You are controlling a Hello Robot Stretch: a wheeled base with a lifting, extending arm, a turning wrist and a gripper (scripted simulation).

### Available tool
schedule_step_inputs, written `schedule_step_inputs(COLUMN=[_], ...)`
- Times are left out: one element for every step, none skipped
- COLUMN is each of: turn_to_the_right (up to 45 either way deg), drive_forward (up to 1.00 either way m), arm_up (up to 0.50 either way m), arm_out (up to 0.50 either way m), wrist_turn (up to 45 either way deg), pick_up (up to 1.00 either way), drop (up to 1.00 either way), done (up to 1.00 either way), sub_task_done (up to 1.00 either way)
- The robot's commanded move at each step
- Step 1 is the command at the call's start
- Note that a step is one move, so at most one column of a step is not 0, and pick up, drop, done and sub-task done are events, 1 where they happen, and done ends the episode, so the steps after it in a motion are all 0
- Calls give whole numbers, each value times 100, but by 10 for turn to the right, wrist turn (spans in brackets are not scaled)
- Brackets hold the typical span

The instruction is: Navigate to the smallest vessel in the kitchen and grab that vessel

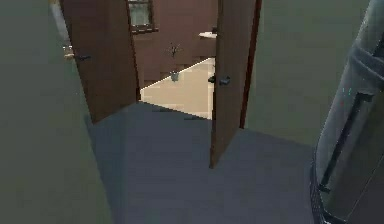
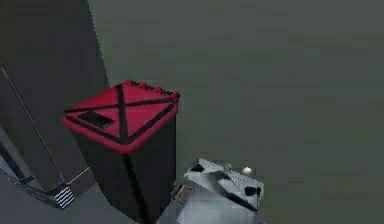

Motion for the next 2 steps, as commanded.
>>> schedule_step_inputs(turn_to_the_right=[0, 450], drive_forward=[10, 0], arm_up=[0, 0], arm_out=[0, 0], wrist_turn=[0, 0], pick_up=[0, 0], drop=[0, 0], done=[0, 0], sub_task_done=[0, 0])
